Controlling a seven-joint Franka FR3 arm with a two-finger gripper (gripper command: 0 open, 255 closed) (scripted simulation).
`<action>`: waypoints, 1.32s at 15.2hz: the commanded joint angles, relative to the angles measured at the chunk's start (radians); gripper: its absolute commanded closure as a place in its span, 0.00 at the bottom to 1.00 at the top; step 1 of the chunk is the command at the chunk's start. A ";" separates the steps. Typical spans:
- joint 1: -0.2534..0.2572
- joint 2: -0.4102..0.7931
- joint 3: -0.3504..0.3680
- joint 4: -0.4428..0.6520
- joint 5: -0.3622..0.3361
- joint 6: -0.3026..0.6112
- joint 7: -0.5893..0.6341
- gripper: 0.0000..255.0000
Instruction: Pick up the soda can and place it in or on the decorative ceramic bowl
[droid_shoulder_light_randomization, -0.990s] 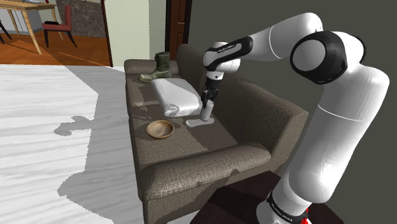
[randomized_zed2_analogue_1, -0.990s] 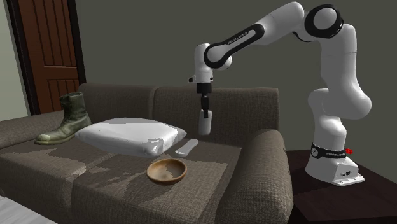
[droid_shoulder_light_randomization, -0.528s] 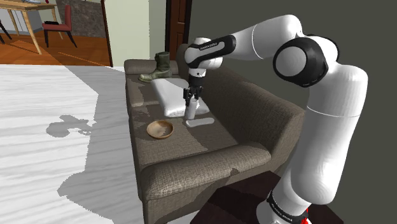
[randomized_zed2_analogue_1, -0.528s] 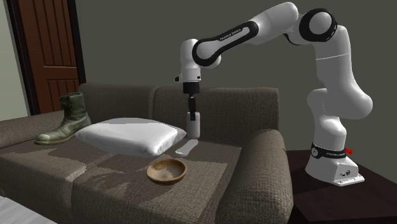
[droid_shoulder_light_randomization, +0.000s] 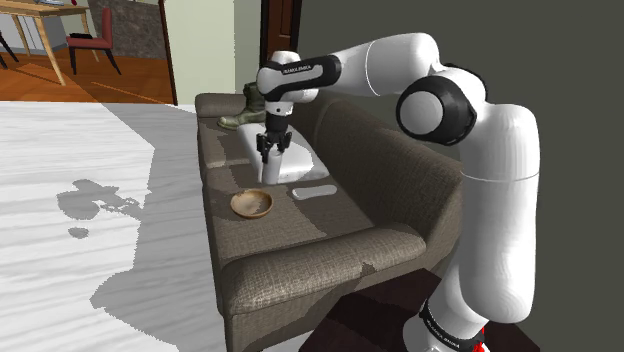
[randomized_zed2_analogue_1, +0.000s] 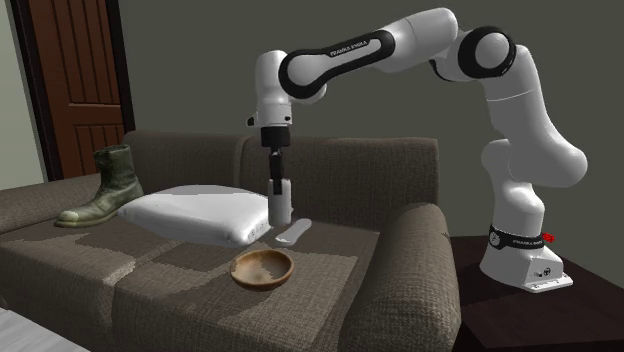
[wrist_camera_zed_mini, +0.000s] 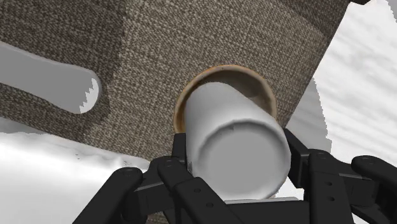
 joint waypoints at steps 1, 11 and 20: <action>0.010 0.061 0.011 0.101 0.006 -0.036 0.031 1.00; 0.029 0.180 0.030 0.205 0.019 -0.017 0.071 1.00; 0.031 0.214 0.035 0.138 0.029 0.083 0.055 1.00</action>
